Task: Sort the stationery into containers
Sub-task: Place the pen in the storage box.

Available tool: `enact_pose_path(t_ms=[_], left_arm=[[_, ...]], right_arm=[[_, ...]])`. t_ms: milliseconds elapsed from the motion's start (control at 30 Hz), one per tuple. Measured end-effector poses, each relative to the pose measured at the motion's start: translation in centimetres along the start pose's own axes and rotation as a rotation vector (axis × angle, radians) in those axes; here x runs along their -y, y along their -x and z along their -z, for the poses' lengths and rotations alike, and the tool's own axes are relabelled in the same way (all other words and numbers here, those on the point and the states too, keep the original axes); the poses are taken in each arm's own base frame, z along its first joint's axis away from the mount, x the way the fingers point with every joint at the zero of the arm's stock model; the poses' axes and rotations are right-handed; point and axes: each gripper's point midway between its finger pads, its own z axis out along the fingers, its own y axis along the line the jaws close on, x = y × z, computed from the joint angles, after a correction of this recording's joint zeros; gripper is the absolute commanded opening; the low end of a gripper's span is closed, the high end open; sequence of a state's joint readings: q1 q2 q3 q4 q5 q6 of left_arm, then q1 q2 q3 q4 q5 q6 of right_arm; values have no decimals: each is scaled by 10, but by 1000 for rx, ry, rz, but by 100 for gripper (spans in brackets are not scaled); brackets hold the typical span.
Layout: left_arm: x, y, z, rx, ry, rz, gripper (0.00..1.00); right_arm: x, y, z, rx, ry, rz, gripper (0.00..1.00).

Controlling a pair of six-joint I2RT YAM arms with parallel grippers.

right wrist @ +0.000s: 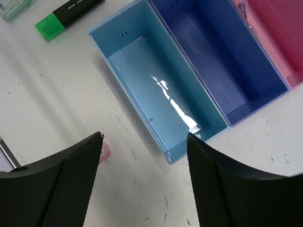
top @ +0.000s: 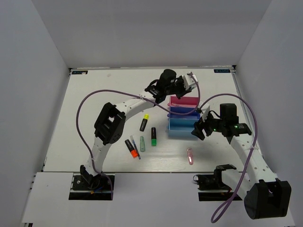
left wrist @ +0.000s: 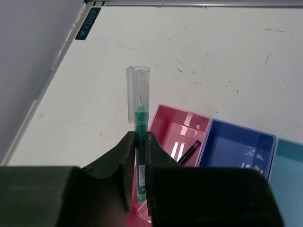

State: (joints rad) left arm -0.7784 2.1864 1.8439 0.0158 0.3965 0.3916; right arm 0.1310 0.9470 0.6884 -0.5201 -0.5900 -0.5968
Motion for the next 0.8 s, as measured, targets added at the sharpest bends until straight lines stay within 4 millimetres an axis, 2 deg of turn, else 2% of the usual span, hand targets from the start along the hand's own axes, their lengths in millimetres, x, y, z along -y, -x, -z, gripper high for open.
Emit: enact_pose_path(t_ms=[67, 133, 167, 233, 300, 400, 467, 500, 533, 567, 600, 633, 700, 767, 800], left_arm=[[2, -10, -5, -15, -5, 6, 1], [4, -24, -10, -37, -10, 16, 9], [5, -31, -12, -48, -10, 21, 33], [7, -43, -16, -68, -10, 32, 56], [8, -48, -16, -80, -8, 36, 73], [6, -49, -16, -83, 9, 41, 75], [3, -48, -15, -81, 24, 42, 75], [3, -48, -14, -82, 29, 45, 71], [3, -49, -12, -85, 34, 53, 67], [4, -48, -9, -86, 39, 61, 46], [4, -47, -6, -84, 47, 72, 32], [5, -45, 0, -85, 57, 84, 19], [4, -38, 19, -91, 91, 100, 0], [3, -21, 48, -89, 137, 123, 0], [4, -14, 66, -95, 165, 140, 1]], right_arm=[[0, 0, 0, -1, -2, 2, 78], [1, 0, 0, -2, -4, 3, 79], [1, -1, 0, -4, -7, 2, 80], [3, -2, 1, -8, -16, -4, 82], [3, -4, 0, -12, -17, -9, 82], [3, -7, 0, -17, -17, -16, 85], [3, -6, 0, -16, -19, -23, 90], [3, -6, 0, -15, -20, -25, 90], [3, -6, 0, -15, -23, -28, 68], [4, -5, 0, -12, -26, -31, 39], [4, -4, -1, -6, -28, -33, 7], [3, -2, -1, 2, -26, -49, 0], [-3, 0, -2, 15, -1, -102, 0], [-11, 3, -5, 27, 47, -149, 0], [-17, 4, -7, 26, 87, -179, 11]])
